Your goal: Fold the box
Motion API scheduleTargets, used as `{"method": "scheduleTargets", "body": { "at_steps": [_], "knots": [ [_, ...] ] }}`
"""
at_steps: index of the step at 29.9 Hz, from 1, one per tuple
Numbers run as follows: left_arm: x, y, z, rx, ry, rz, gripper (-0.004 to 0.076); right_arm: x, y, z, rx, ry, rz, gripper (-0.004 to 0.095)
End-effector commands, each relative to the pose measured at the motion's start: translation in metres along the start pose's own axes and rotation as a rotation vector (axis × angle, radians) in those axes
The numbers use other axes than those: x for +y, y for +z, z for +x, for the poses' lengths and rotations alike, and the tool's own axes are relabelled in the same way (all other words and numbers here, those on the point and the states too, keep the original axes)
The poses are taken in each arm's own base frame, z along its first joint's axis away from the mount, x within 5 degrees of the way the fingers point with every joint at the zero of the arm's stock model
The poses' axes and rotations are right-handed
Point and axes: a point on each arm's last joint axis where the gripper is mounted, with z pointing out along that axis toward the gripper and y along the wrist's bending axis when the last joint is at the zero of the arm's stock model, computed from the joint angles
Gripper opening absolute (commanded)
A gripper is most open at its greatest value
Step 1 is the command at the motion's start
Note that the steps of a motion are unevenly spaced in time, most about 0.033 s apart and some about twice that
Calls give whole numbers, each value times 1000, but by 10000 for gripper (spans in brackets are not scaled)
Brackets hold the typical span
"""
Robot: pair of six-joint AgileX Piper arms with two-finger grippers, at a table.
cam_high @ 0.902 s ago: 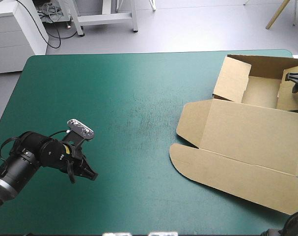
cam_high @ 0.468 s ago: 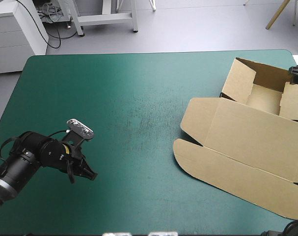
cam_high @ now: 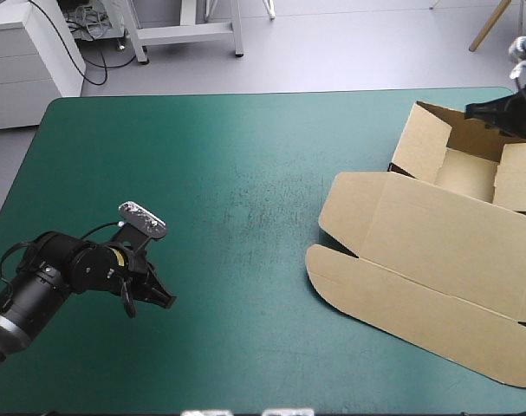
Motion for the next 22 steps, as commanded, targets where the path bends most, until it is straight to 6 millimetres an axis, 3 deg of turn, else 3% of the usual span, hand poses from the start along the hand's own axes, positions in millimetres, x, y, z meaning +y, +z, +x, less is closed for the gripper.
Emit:
{"method": "scheduleTargets", "body": {
  "at_steps": [1, 6, 13, 22],
  "knots": [
    [0, -10, -5, -78, -9, -12, -10, 40, -17, 7, -49, -117, -76, -2],
    [0, -3, 5, -109, -6, -31, -10, 80, -1, 38, 37, -269, -179, -3],
    [-6, 2, 39, -165, -13, -39, -10, 116, -2, 84, -17, -440, -265, -3],
    [-14, 7, 82, -191, -24, -30, -10, 108, 14, 160, -13, -456, -250, -4]
  ]
}}
